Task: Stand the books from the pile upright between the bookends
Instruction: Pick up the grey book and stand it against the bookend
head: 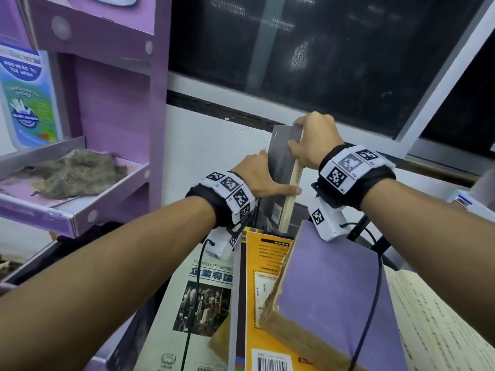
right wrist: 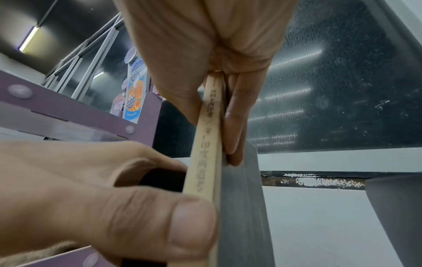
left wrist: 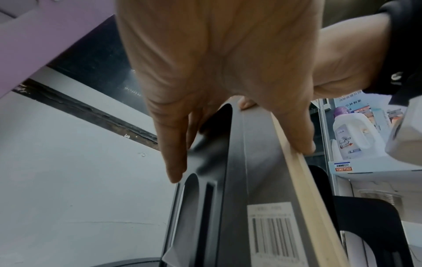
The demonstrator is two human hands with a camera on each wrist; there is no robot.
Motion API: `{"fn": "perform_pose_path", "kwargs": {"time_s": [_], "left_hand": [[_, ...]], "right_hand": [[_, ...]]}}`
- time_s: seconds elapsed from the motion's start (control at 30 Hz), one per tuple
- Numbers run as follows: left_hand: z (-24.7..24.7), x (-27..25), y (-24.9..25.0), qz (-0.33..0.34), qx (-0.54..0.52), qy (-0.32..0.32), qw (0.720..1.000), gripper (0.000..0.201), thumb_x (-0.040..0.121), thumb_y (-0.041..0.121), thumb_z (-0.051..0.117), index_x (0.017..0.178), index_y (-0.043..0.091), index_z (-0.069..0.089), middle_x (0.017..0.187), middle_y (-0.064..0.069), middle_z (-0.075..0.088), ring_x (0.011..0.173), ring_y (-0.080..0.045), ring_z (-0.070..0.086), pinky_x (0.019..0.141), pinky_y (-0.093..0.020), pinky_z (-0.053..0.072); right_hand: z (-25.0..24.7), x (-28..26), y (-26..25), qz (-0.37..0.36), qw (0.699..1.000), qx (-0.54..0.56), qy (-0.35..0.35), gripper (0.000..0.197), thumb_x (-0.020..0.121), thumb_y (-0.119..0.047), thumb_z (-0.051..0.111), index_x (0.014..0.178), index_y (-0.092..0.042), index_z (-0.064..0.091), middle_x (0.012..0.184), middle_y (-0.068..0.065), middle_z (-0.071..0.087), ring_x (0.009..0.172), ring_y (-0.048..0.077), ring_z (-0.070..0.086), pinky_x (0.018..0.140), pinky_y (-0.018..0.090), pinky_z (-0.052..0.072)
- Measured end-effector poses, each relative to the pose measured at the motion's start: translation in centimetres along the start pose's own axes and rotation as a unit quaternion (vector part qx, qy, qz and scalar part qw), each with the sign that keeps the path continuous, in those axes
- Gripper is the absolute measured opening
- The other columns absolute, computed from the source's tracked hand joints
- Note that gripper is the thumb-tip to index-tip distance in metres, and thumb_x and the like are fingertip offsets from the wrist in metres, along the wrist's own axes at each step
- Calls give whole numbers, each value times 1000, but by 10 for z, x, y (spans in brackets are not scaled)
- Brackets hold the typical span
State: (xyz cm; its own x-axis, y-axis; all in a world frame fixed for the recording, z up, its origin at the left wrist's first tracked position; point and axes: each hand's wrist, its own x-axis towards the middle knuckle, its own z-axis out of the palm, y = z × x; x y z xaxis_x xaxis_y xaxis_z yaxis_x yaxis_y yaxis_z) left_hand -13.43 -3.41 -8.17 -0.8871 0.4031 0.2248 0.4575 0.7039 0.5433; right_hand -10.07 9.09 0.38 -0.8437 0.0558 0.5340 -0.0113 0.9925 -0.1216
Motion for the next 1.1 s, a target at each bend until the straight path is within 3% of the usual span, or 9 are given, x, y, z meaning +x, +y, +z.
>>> {"fn": "perform_pose_path", "kwargs": {"time_s": [0.1, 0.2, 0.27, 0.37, 0.53, 0.73, 0.93, 1.0, 1.1], "left_hand": [[2, 1, -5, 4, -19, -3, 1000, 111, 51, 87, 70, 131, 13, 47, 118, 0, 64, 103, -21, 62, 91, -39, 54], [4, 2, -10, 9, -36, -7, 999, 114, 49, 84, 73, 136, 16, 45, 126, -2, 64, 111, -22, 62, 95, -41, 53], [5, 1, -13, 15, -53, -15, 998, 118, 49, 82, 75, 141, 17, 42, 134, -1, 61, 120, -21, 59, 101, -40, 50], [6, 1, -18, 18, -66, -28, 997, 123, 47, 82, 76, 147, 19, 38, 143, 0, 56, 130, -19, 54, 108, -40, 46], [6, 5, -22, 17, -61, -29, 998, 139, 36, 90, 70, 150, 20, 35, 148, 1, 52, 134, -17, 50, 109, -42, 45], [8, 10, -24, 21, -74, -28, 997, 138, 29, 91, 69, 145, 22, 42, 141, 3, 58, 131, -16, 53, 108, -42, 45], [6, 10, -20, 37, -64, -35, 997, 109, 55, 68, 84, 144, 20, 44, 143, -1, 56, 133, -19, 51, 110, -42, 43], [5, 9, -19, 38, -61, -36, 997, 112, 56, 67, 85, 147, 19, 41, 145, -2, 54, 134, -19, 49, 110, -42, 43], [3, 7, -19, 29, -74, -43, 996, 127, 42, 78, 81, 147, 19, 40, 145, 0, 54, 134, -17, 49, 109, -40, 45]], "right_hand": [[6, 1, -2, -9, 1000, 2, -12, 13, 82, -15, 61, 87, -3, 64, 90, 17, 66, 80, 34, 63, 65, 32, 54], [9, 0, -6, -8, 1000, 3, -28, 15, 83, -11, 60, 84, 2, 65, 86, 18, 65, 87, 38, 65, 65, 36, 58], [10, -1, -9, 1, 999, -1, -38, 12, 83, -5, 57, 79, 4, 64, 80, 17, 63, 82, 38, 67, 59, 35, 57], [11, 0, -14, 8, 999, -22, -40, 15, 84, -4, 55, 69, -3, 54, 76, 13, 54, 69, 33, 58, 52, 27, 43], [9, -2, -19, 27, 999, -26, -39, 18, 82, 3, 51, 66, -5, 46, 74, 10, 46, 55, 24, 43, 50, 25, 36], [7, -3, -17, 18, 999, -19, -39, 26, 84, -2, 52, 62, -7, 40, 71, 10, 44, 54, 24, 41, 47, 23, 30], [4, -4, -18, 10, 999, -21, -41, 30, 86, -4, 51, 60, -9, 37, 67, 9, 40, 54, 24, 40, 47, 24, 29], [3, -4, -18, 9, 999, -27, -38, 29, 86, -4, 52, 60, -8, 38, 68, 8, 41, 54, 22, 41, 47, 24, 29], [1, -5, -18, 11, 998, -36, -40, 25, 84, -4, 53, 62, -8, 42, 71, 9, 43, 58, 26, 43, 48, 24, 30]]}}
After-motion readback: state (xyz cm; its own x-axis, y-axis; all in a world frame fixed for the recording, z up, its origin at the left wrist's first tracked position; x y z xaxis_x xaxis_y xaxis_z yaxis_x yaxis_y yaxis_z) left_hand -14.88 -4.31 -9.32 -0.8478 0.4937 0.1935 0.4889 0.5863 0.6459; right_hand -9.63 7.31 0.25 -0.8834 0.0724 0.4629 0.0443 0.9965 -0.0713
